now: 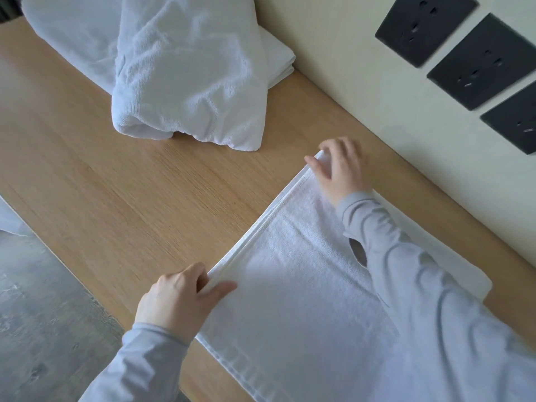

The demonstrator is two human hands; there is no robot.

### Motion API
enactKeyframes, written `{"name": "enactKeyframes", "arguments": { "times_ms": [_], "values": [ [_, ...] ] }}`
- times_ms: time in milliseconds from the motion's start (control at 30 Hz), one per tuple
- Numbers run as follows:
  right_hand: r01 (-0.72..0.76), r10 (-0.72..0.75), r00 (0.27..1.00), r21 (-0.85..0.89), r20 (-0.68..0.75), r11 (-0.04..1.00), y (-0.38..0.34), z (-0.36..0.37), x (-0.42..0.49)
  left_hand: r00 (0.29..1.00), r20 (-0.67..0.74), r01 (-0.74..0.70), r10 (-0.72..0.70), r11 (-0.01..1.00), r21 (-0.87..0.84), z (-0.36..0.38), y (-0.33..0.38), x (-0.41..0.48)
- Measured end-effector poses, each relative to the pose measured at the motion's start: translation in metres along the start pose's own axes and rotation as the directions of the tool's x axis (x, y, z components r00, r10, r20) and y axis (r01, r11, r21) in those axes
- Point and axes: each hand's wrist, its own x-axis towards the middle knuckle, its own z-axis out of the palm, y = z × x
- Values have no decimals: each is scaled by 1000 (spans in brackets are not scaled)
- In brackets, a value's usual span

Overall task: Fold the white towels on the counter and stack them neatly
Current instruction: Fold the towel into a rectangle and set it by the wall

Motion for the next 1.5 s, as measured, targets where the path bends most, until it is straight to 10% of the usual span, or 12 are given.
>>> {"name": "enactKeyframes", "arguments": {
  "times_ms": [200,367,500,633,967,1200,1500],
  "values": [
    [-65,71,977,-37,200,997,26,-5,5,928,-145,-359,344,929,-90,6,-11,-6],
    [-56,109,961,-211,252,976,13,-11,15,964,-159,-231,213,968,-98,-4,-7,3],
    [227,-228,973,21,37,974,-26,-34,-44,853,-342,-346,395,917,196,17,37,-25],
    [630,-601,686,77,410,773,-26,-35,-124,882,-99,-419,460,864,281,62,59,-50],
    [88,75,878,-315,473,945,88,-63,-82,897,-92,-372,432,851,371,74,45,-50],
    [501,-340,718,-112,608,858,49,-103,-188,873,53,-483,484,847,221,139,127,-144],
    [79,183,763,-371,620,925,171,-134,-177,870,-29,-468,492,843,264,171,120,-163]
  ]
}}
